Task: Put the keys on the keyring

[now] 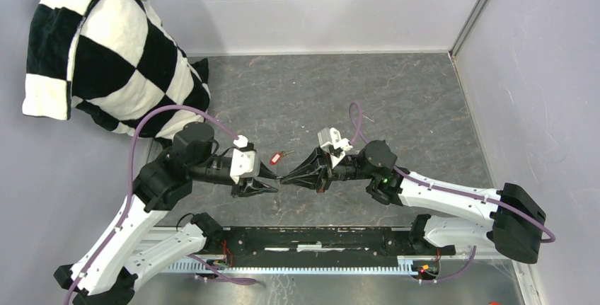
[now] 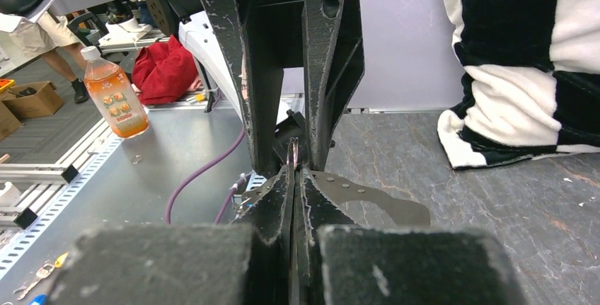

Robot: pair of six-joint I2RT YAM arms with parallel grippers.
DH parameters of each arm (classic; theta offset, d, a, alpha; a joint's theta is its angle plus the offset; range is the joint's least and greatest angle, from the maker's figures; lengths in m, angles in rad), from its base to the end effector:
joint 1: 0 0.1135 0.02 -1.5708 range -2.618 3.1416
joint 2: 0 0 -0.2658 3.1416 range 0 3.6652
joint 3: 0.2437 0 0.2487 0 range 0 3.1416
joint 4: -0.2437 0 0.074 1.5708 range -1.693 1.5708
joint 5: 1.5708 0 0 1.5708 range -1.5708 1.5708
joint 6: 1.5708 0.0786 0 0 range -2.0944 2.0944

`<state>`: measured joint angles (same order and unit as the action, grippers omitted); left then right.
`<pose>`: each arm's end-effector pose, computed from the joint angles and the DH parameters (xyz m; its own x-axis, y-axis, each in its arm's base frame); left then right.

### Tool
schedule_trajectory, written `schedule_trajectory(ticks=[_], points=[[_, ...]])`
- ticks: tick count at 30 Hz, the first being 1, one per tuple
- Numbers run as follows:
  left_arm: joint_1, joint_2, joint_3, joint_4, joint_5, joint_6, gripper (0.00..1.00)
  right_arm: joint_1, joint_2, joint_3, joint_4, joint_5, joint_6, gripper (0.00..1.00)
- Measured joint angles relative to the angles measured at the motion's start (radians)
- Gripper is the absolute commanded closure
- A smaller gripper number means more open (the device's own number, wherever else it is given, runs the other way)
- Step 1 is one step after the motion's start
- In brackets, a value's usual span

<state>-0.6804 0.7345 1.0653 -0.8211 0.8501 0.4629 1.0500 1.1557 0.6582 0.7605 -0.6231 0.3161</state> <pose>0.0737 -0.1356 0.3675 0.0880 0.3079 -0.9473 0.9959 -0.0464 0.0774 0.1028 0.2715 0.3301 -0.1832 0.1880 -0.9649 -0.9762 -0.1506 0.1560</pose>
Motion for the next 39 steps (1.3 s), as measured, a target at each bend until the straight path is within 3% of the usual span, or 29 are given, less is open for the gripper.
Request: schedule_trajectory(ticks=[3,10,13,17,20,30,39], points=[[0.000,0.002,0.001,-0.005,-0.001,0.002,0.68,0.000,0.000,0.002,-0.009,0.000,-0.003,0.99],[0.000,0.009,0.001,0.008,-0.034,0.002,0.97,0.002,0.000,0.007,-0.017,-0.001,-0.005,0.98],[0.000,0.010,0.001,0.007,-0.042,0.000,0.98,0.001,0.000,0.008,-0.022,-0.002,-0.009,0.85],[0.000,0.009,0.001,0.002,-0.064,0.008,0.98,0.001,-0.004,0.046,-0.113,-0.008,-0.044,0.61],[0.000,0.004,0.001,-0.009,-0.083,0.053,0.98,0.002,-0.010,0.131,-0.277,-0.016,-0.117,0.54],[0.000,0.015,0.001,-0.072,-0.094,0.174,0.98,0.002,0.051,0.509,-0.816,-0.058,-0.422,0.53],[0.000,0.032,0.001,-0.093,-0.105,0.193,0.98,0.002,0.146,0.602,-1.063,-0.100,-0.525,0.58]])
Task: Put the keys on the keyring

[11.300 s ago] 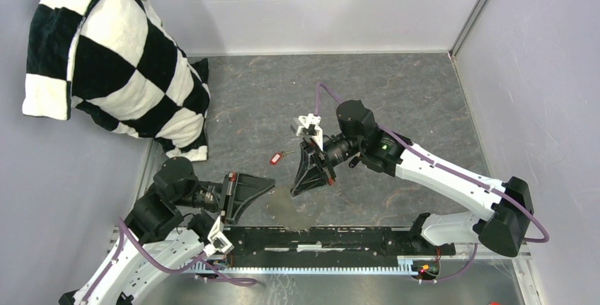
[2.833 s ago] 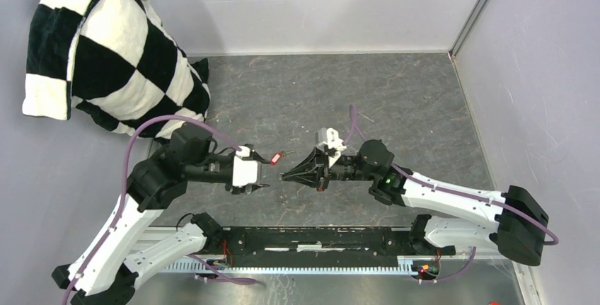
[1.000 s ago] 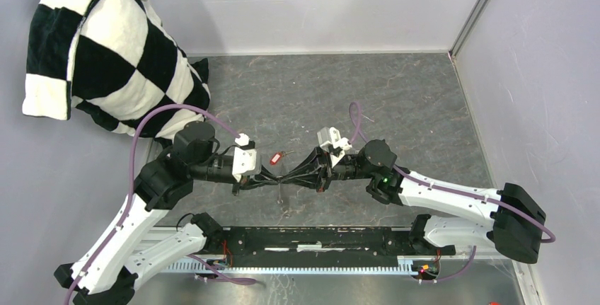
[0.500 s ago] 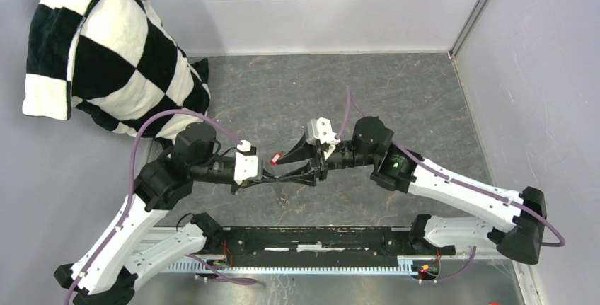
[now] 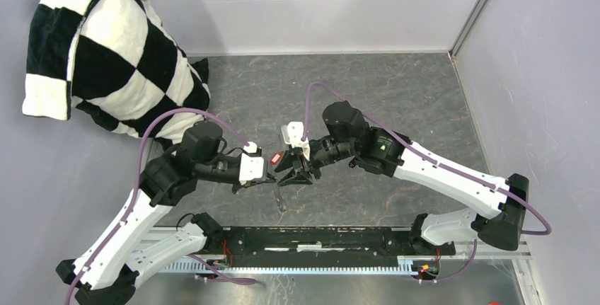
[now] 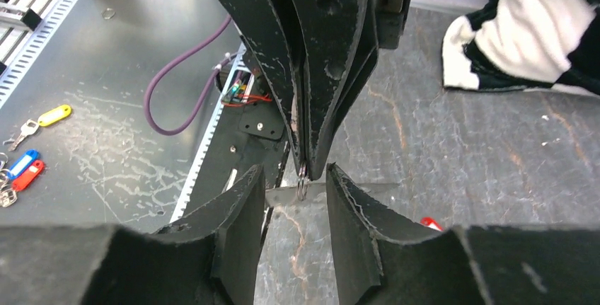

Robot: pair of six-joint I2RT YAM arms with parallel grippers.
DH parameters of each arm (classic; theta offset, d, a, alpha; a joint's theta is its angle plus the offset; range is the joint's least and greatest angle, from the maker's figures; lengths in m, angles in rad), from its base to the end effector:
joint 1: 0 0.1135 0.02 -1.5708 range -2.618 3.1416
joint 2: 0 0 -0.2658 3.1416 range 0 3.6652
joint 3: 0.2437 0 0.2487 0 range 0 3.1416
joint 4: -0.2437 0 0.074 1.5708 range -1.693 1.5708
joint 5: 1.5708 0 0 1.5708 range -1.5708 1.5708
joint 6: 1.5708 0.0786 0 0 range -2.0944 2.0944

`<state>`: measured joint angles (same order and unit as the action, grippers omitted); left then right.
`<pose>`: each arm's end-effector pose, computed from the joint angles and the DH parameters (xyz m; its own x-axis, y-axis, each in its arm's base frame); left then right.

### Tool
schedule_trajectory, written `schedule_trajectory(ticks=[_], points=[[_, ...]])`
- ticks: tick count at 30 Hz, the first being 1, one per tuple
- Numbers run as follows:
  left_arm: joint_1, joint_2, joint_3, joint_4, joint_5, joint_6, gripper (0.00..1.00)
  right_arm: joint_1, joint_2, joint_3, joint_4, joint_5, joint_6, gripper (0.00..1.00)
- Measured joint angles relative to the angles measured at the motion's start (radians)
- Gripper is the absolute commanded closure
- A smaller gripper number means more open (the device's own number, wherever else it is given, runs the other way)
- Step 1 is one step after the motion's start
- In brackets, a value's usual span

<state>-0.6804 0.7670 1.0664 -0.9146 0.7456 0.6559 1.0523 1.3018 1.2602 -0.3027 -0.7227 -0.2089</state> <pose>0.0824 -0.1353 0.3505 0.1890 0.4235 -0.8860 0.9812 -0.0451 0.1878 0.1125 0.3021 0.3748 0.0354 -0.2517 -0.9671 -0.9738 -0.2262 0.0232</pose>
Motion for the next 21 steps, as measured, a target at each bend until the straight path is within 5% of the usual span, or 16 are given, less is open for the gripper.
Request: schedule_trajectory(ticks=[16,19,21], points=[[0.000,0.000,0.000,-0.005,-0.008,0.011,0.98,0.006,0.044,0.026,-0.051,0.038,-0.005,0.81],[0.000,0.000,0.000,-0.006,-0.012,0.011,0.98,0.008,0.048,0.026,-0.051,0.042,-0.003,0.98],[0.000,0.000,0.000,-0.009,-0.014,0.011,0.98,0.008,0.048,0.026,-0.051,0.043,-0.003,0.99]])
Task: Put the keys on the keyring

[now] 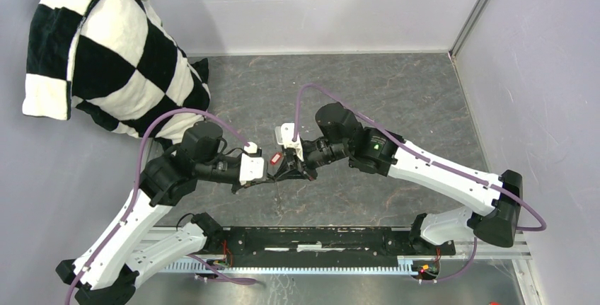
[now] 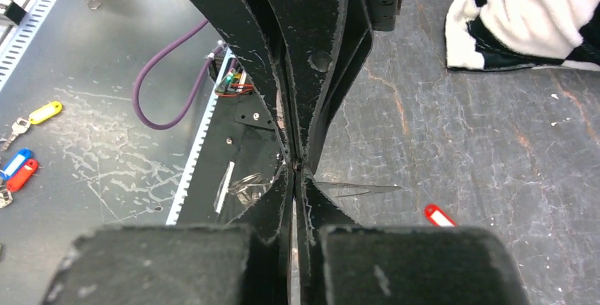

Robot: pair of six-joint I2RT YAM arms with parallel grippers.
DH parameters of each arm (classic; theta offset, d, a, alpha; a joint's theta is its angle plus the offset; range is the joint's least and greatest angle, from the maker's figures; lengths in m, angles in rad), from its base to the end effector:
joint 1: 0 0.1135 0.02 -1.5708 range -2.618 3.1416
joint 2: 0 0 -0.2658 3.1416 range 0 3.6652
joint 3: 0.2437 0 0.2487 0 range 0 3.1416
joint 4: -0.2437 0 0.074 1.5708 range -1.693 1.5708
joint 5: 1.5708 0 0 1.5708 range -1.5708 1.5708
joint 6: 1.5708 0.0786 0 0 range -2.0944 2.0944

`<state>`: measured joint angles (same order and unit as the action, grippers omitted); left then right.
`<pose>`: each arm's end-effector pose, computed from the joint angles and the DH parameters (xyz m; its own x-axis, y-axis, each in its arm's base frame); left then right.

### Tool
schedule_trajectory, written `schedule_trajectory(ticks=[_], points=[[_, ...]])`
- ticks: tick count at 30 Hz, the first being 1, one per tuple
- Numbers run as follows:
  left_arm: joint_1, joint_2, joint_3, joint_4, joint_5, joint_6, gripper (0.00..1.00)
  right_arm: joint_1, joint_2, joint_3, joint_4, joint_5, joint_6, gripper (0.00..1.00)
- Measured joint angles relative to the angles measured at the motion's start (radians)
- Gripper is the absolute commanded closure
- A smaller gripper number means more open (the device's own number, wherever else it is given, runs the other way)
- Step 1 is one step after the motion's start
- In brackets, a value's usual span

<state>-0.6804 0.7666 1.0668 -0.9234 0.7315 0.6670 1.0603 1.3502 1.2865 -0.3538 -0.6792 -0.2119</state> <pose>0.0827 -0.1345 0.3493 0.1940 0.4352 -0.8792 0.9797 -0.0408 0.1960 0.1182 0.3121 0.3626 0.0081 -0.3205 -0.9472 -0.9797 -0.1925 0.0568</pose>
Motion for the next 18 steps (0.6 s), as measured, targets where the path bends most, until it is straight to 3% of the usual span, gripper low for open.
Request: schedule_trajectory(ticks=[6,9,12,18], points=[[0.000,-0.004,0.006,-0.002,0.002,0.004,0.61,0.003,-0.017,-0.027,0.055,0.021,0.018,0.99],[0.000,-0.017,0.008,-0.002,0.006,0.003,0.57,-0.001,-0.092,-0.144,0.188,0.025,0.045,1.00],[0.000,-0.038,0.007,-0.001,0.009,0.002,0.57,-0.008,-0.196,-0.303,0.370,0.015,0.095,1.00],[0.000,-0.112,-0.044,0.069,0.018,-0.050,0.60,-0.015,-0.265,-0.460,0.698,-0.050,0.201,1.00]])
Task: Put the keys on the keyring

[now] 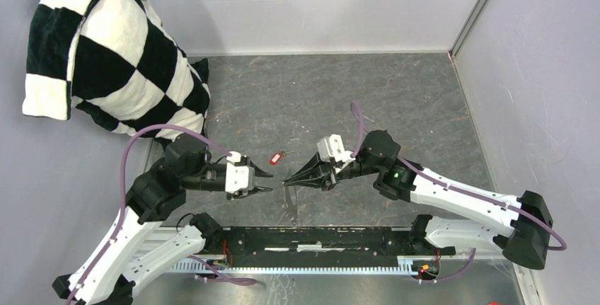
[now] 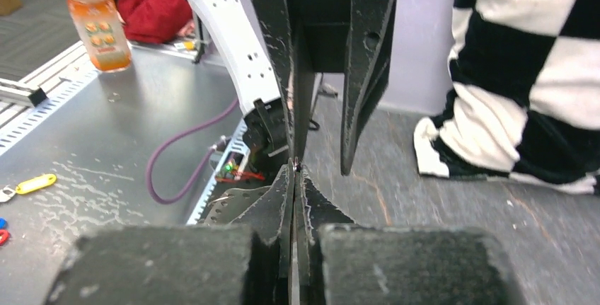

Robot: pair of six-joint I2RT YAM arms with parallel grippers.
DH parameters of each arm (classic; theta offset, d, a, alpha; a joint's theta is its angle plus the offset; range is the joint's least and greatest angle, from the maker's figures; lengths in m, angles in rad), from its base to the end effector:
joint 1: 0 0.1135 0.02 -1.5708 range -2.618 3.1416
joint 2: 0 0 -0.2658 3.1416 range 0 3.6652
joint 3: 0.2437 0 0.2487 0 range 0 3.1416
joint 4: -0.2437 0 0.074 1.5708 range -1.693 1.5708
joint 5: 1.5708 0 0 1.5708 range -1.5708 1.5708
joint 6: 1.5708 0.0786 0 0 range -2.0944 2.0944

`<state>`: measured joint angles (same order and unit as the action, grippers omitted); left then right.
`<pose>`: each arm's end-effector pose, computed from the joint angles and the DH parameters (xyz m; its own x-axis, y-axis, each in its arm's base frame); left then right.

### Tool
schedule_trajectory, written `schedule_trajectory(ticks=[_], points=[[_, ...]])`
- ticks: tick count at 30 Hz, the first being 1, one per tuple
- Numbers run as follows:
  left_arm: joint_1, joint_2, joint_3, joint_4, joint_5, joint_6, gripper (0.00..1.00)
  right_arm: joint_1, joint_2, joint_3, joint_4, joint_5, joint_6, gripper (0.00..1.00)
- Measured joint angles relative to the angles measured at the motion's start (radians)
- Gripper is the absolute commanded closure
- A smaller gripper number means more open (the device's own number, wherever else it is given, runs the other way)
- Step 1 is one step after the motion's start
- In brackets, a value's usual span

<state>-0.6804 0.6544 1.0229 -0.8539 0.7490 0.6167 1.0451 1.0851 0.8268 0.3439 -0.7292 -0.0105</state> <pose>0.0666 -0.1228 0.3568 0.2414 0.3496 -0.9053 0.9675 -0.0144 0.2524 0.0936 0.2656 0.3563 0.0532 0.0761 -0.9957 -0.9776 -0.1992 -0.0674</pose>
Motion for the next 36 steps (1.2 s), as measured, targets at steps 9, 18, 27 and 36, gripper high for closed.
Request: schedule_trajectory(ticks=[9,18,27,36], points=[[0.000,-0.074,-0.096,0.233,0.082,-0.197,0.65,0.000,0.012,-0.066,0.316,-0.076,0.122,1.00],[0.000,-0.097,-0.114,0.356,0.145,-0.285,0.68,0.000,0.069,-0.072,0.499,-0.109,0.198,1.00],[0.000,-0.129,-0.119,0.394,0.175,-0.296,0.73,0.000,0.112,-0.072,0.581,-0.116,0.239,1.00],[0.000,-0.159,-0.130,0.398,0.177,-0.296,0.74,0.000,0.122,-0.081,0.655,-0.082,0.271,0.99]])
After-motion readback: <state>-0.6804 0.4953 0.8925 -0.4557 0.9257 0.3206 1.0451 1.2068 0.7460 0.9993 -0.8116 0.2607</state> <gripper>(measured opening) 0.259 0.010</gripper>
